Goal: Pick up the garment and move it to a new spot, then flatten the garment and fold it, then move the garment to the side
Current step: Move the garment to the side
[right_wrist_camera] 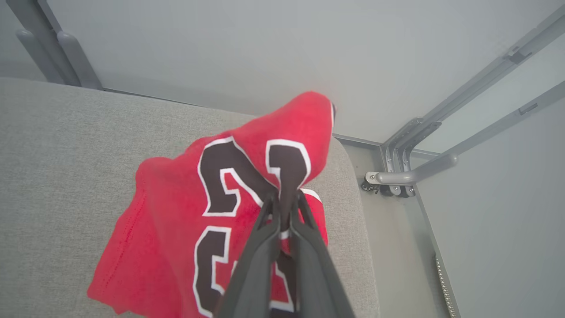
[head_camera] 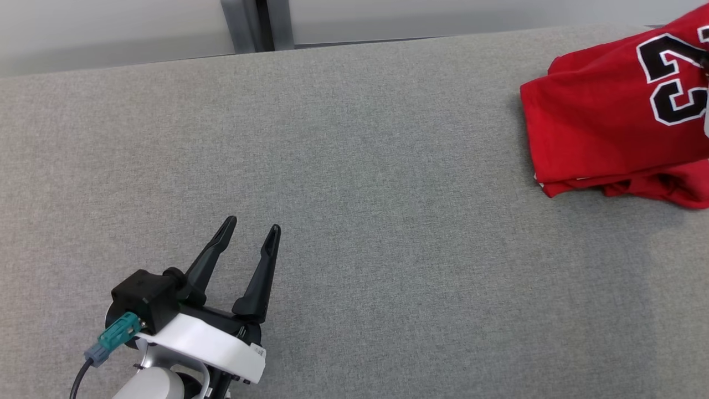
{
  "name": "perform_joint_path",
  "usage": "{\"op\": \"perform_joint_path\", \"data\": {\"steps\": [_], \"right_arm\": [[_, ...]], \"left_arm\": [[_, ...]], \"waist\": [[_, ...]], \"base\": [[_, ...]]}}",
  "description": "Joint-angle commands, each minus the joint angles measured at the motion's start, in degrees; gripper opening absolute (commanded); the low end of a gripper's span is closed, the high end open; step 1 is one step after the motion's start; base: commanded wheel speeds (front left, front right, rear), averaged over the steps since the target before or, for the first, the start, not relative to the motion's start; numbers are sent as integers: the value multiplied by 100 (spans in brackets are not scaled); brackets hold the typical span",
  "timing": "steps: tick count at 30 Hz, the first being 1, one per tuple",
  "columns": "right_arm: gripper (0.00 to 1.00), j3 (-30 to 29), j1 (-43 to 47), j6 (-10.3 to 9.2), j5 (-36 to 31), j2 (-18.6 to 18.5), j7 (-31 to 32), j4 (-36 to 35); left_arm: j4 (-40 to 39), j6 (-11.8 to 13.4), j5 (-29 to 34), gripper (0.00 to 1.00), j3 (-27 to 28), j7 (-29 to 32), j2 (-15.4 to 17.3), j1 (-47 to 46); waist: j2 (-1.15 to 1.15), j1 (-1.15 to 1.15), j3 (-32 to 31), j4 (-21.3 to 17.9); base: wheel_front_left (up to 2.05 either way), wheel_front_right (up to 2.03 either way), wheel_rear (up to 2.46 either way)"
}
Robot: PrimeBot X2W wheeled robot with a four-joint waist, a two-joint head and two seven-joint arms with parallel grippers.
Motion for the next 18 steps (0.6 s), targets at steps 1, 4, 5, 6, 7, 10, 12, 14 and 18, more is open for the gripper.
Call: {"op": "perform_joint_path", "data": {"steps": [1, 4, 5, 6, 7, 10, 12, 14, 18], "right_arm": [[0, 15, -71, -1, -195, -63, -36, 82], [0, 21, -69, -1, -358, -85, -35, 158], [0, 12, -70, -1, -428, -98, -46, 200], [0, -20, -81, -1, -588, -114, -76, 289], [0, -20, -81, -1, -588, -114, -76, 289], [0, -39, -110, -1, -911, -141, -117, 426], [0, -59, -115, -1, -1114, -143, -114, 508], [0, -134, -74, -1, -1340, -130, -151, 633], [0, -149, -25, -1, -1771, -153, -217, 759]], "left_arm": [[-31, 8, 52, 100, -5, 19, 34, -96], [-39, 17, 52, 100, -16, 26, 41, -105], [-41, 16, 49, 100, -18, 32, 41, -114], [-52, 25, 52, 100, -20, 39, 53, -129], [-52, 25, 52, 100, -20, 39, 53, -129], [-69, 33, 65, 100, -22, 50, 68, -156], [-80, 37, 70, 100, -27, 61, 79, -178], [-95, 41, 73, 100, -36, 75, 87, -193], [-119, 48, 93, 100, -38, 96, 113, -212]], "waist": [[0, 0, 38, 32], [0, 0, 67, 55], [0, 0, 82, 65], [0, 0, 120, 85], [0, 0, 120, 85], [0, 0, 170, 110], [0, 0, 201, 128], [0, 0, 254, 158], [0, 0, 343, 204]], "base": [[0, 0, 0], [0, 0, 0], [0, 0, 0], [0, 0, 0], [0, 0, 0], [0, 0, 0], [0, 0, 0], [0, 0, 0], [0, 0, 0]]}}
